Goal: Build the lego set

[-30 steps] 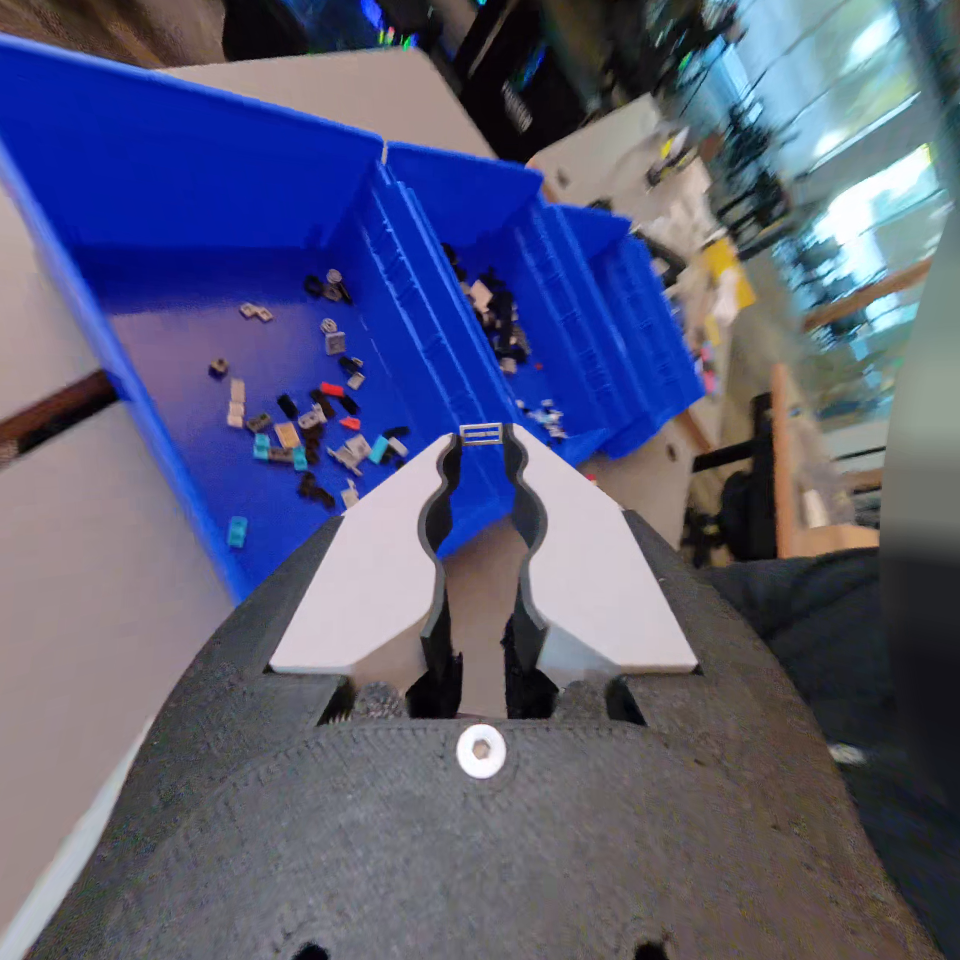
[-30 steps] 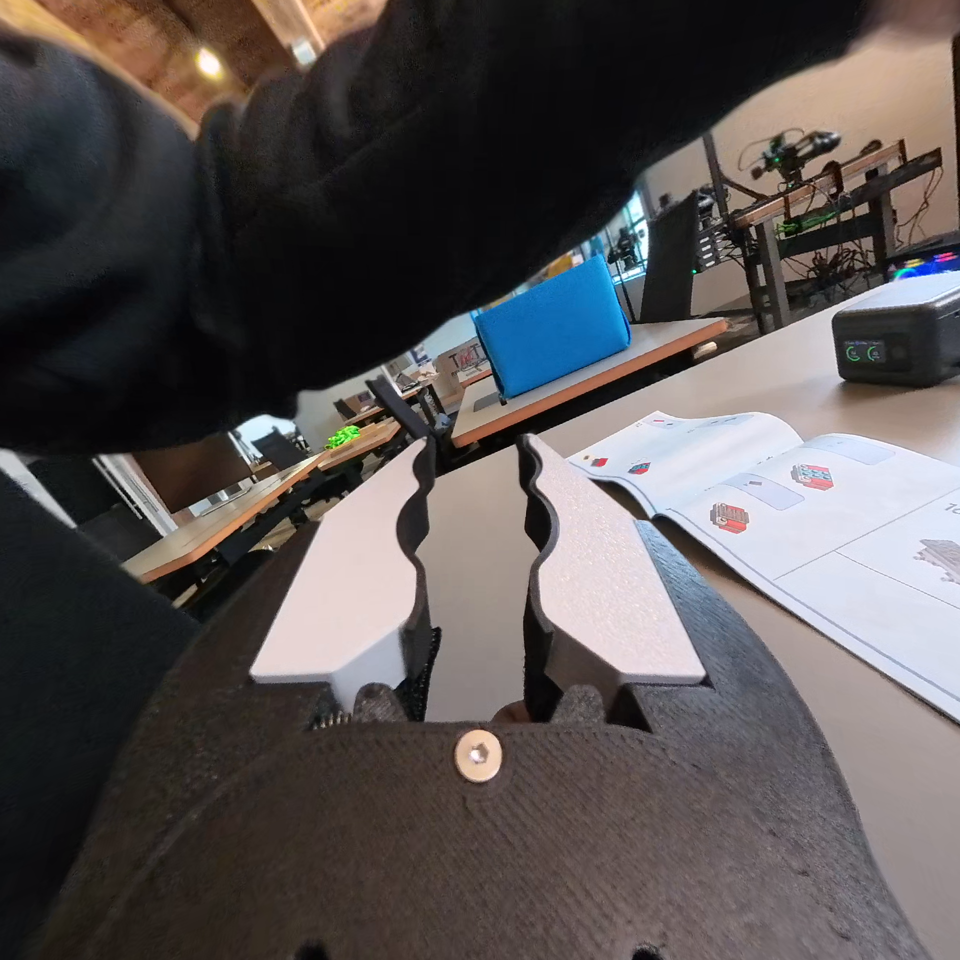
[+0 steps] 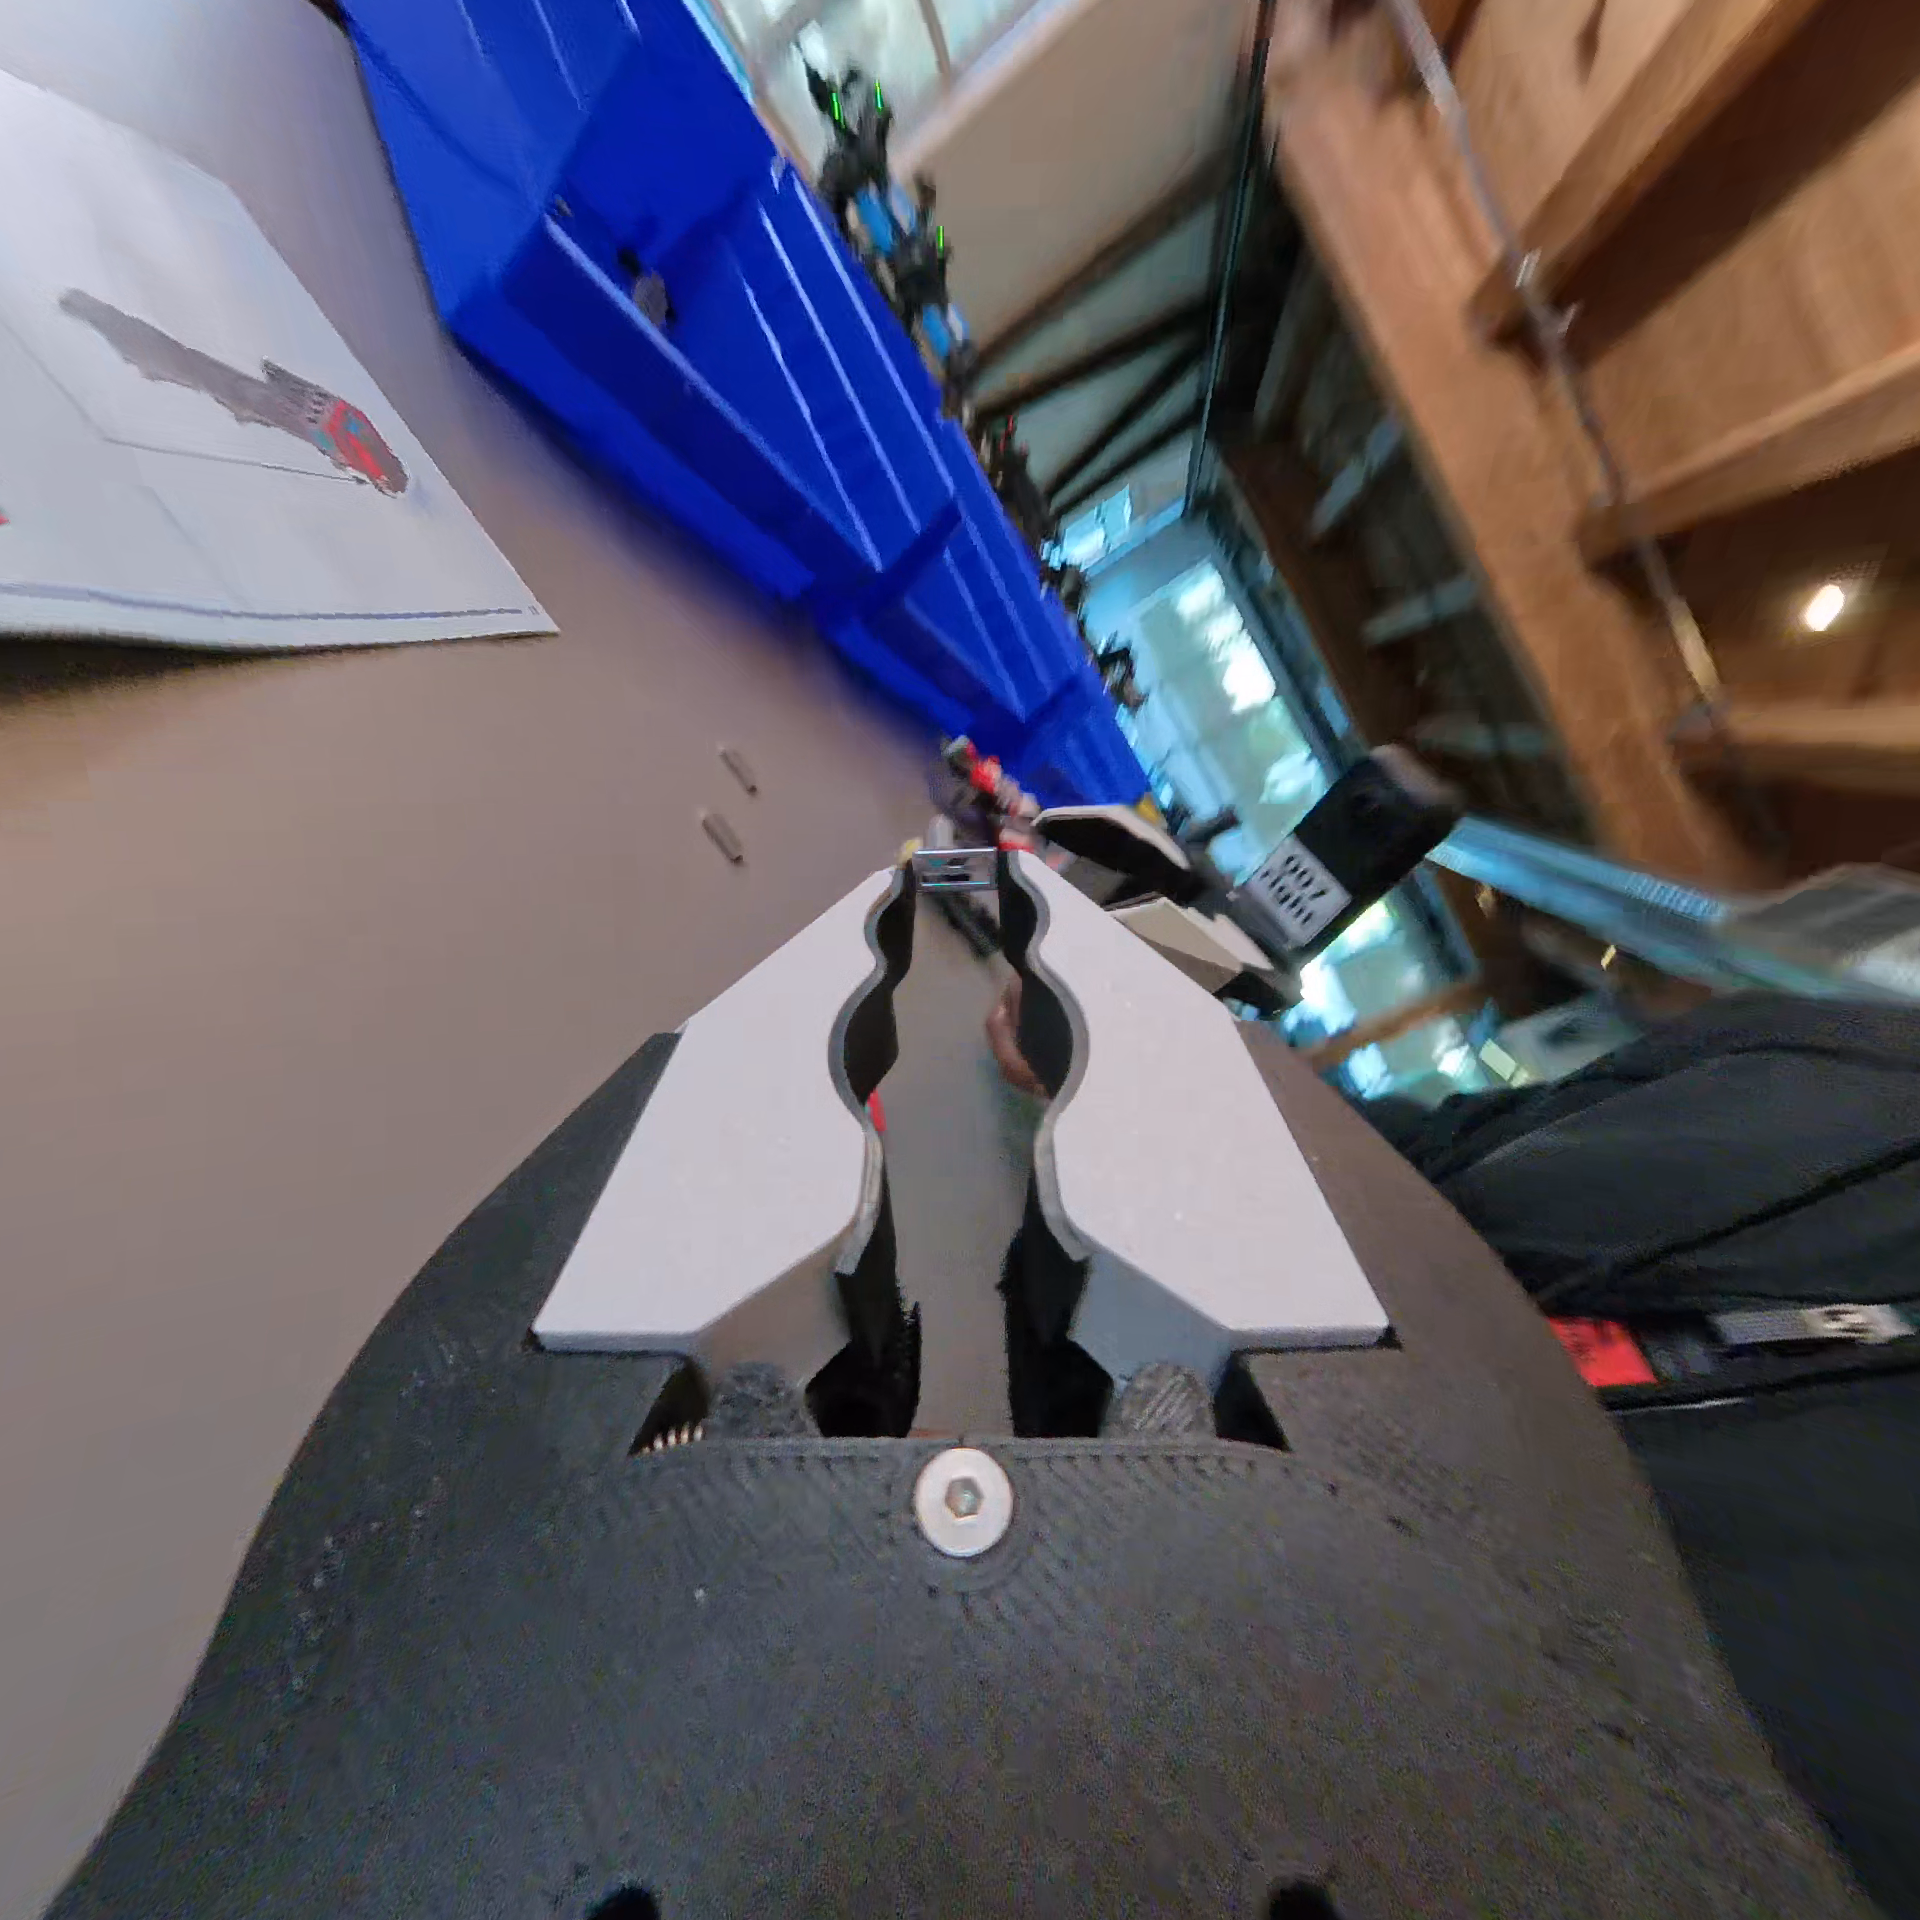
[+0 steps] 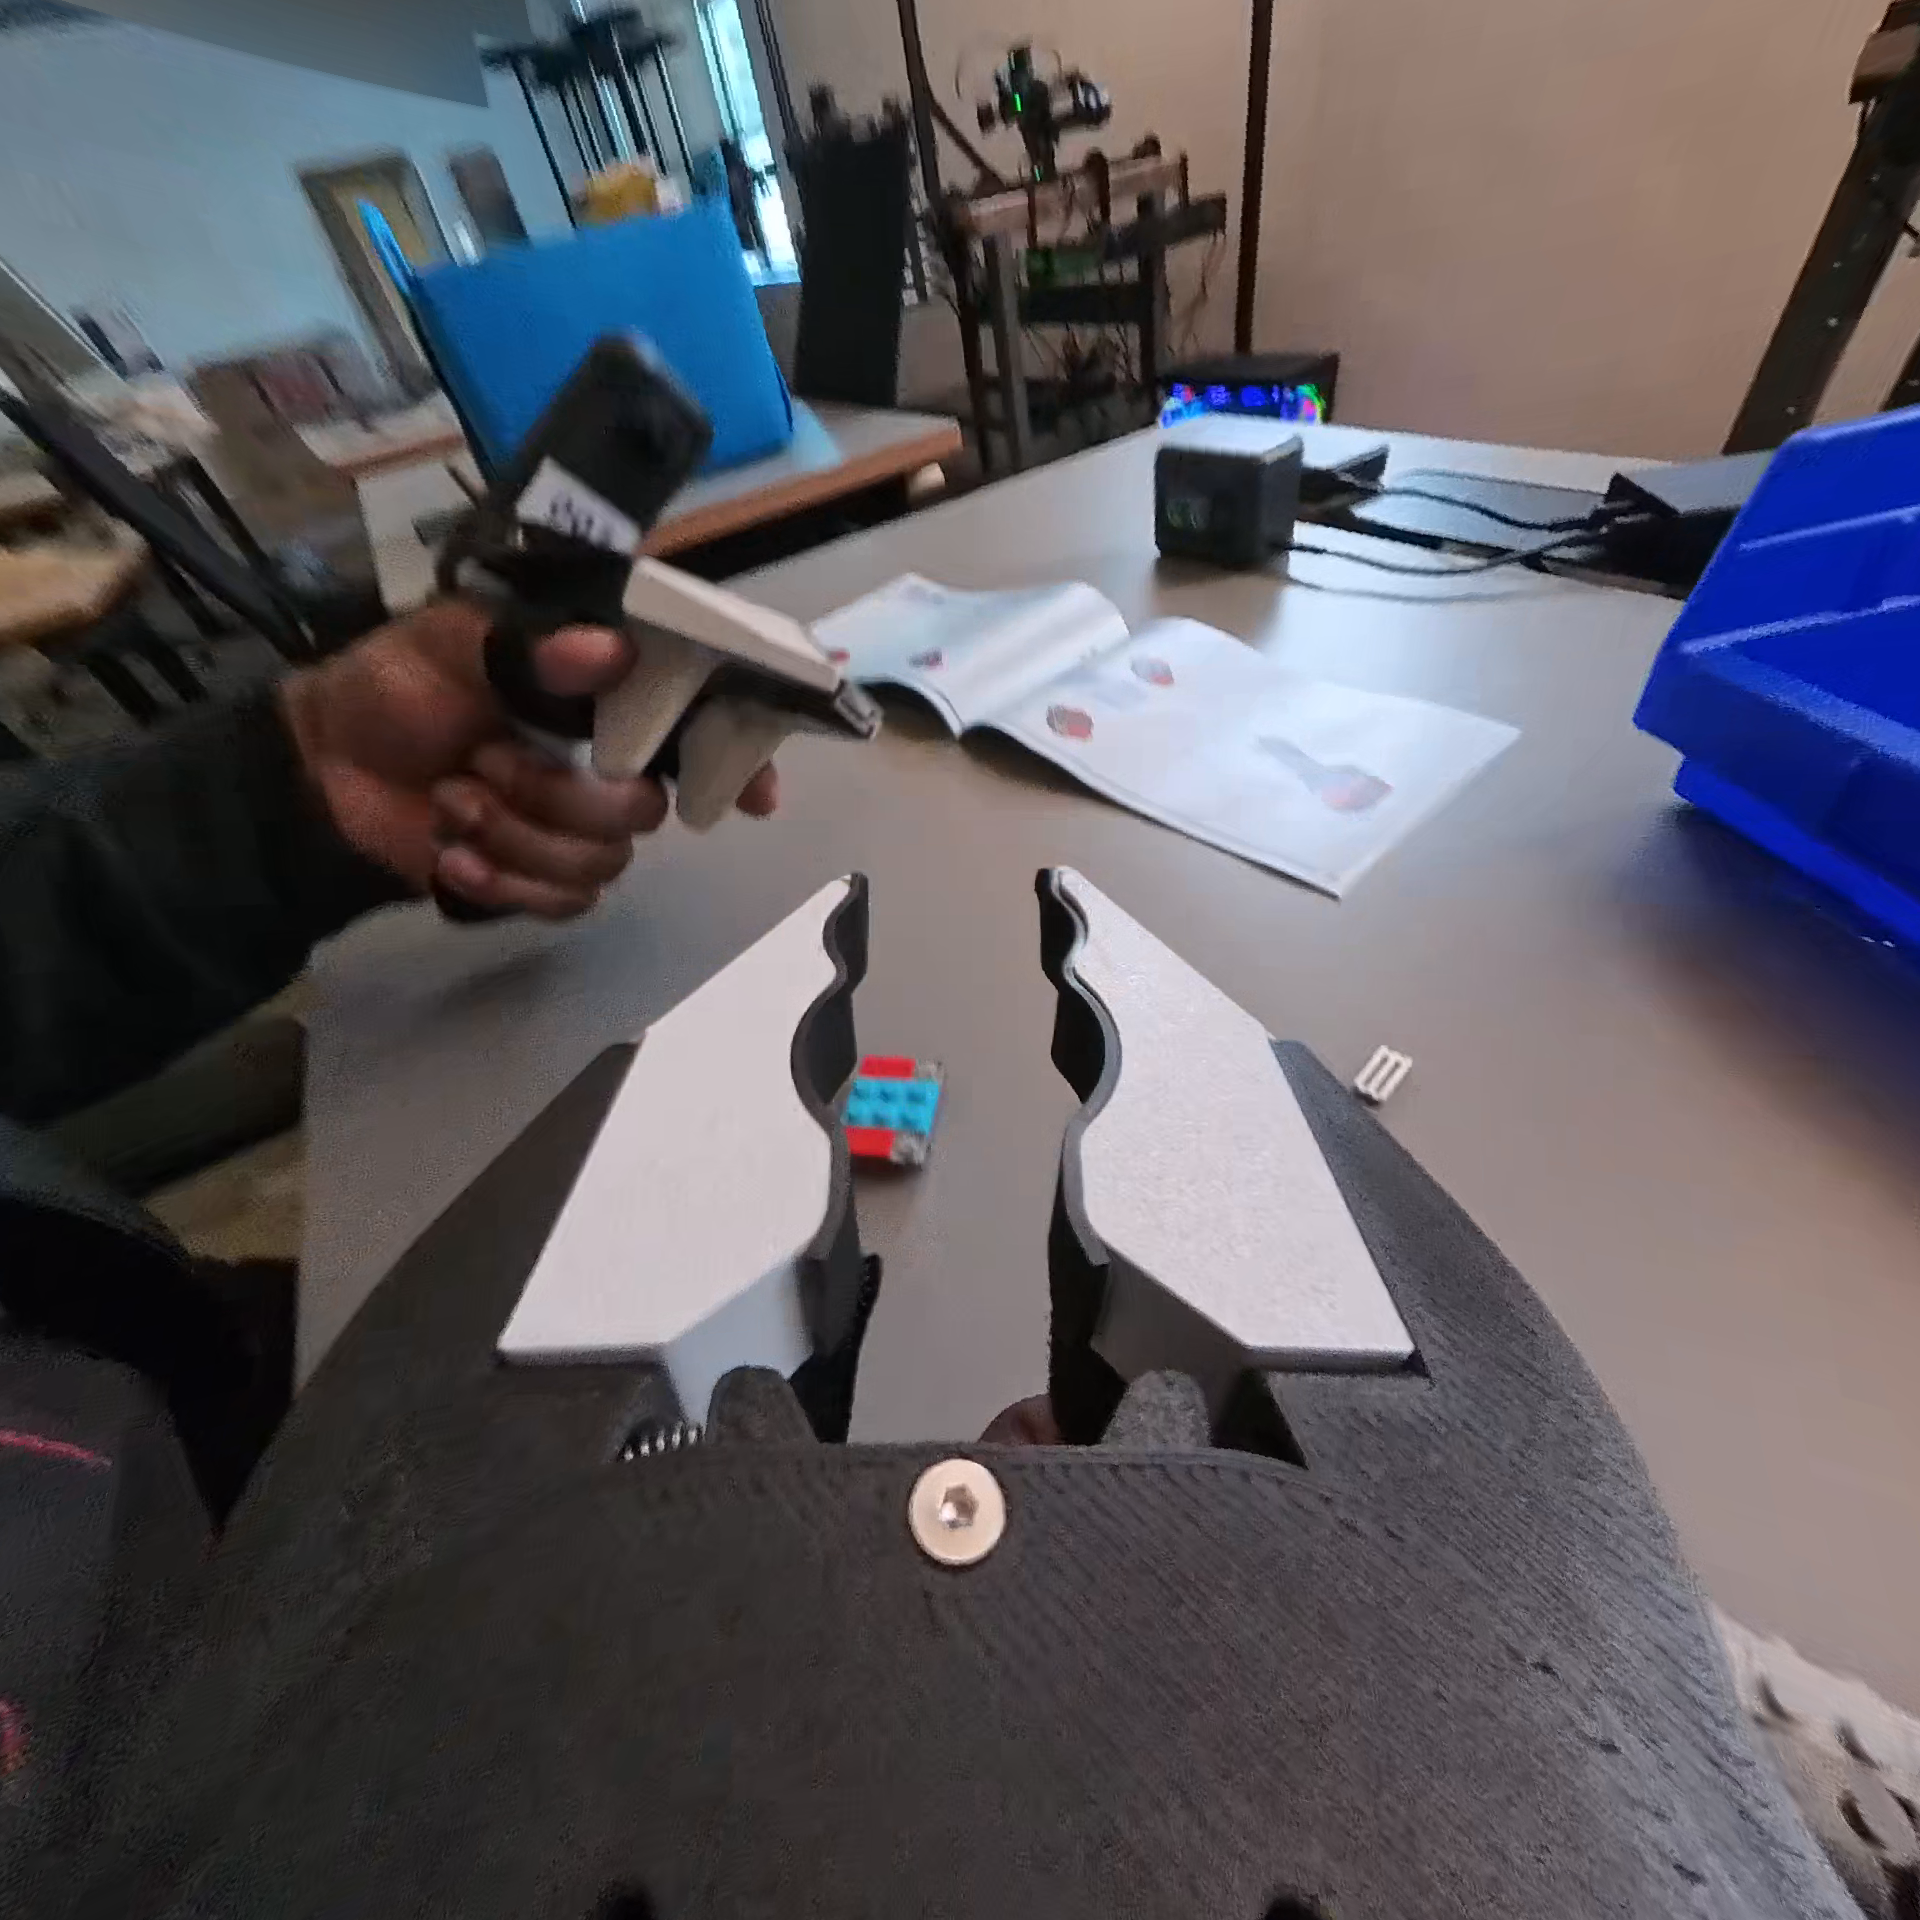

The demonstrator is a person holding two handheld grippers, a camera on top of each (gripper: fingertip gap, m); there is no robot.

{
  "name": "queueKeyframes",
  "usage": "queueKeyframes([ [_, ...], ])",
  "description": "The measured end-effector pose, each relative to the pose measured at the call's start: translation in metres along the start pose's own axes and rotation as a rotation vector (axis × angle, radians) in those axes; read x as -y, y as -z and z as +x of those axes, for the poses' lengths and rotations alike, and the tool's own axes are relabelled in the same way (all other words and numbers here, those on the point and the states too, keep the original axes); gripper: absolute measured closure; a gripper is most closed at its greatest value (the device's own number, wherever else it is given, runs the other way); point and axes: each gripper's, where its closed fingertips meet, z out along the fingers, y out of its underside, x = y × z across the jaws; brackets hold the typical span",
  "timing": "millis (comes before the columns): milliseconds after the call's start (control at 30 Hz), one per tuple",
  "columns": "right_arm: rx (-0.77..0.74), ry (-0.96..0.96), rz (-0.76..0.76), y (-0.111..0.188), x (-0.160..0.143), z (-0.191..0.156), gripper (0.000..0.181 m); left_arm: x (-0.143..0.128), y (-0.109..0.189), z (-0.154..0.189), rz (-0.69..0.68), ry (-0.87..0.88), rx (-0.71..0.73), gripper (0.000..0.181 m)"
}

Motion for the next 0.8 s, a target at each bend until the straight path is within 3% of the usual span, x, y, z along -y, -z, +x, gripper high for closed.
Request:
queueKeyframes([
  [33,-0.013,0.025,-0.030,0.000,-0.007,0.000,0.147,-0.002,-0.007,-0.004,-0.054,-0.044,0.011,0.164],
  [200,-0.059,0.139,-0.106,-0.007,-0.020,-0.005,0.147,-0.018,-0.040,-0.023,-0.302,-0.196,0.029,0.163],
  [300,-0.069,0.185,-0.128,-0.012,-0.023,-0.007,0.147,-0.028,-0.051,-0.025,-0.348,-0.190,-0.007,0.163],
  [533,-0.072,0.215,-0.170,-0.026,-0.027,-0.008,0.146,-0.026,-0.043,-0.014,-0.313,-0.194,-0.080,0.163],
  [800,-0.077,0.281,-0.101,-0.031,-0.016,-0.012,0.146,-0.023,-0.034,-0.006,-0.279,-0.176,-0.130,0.164],
])
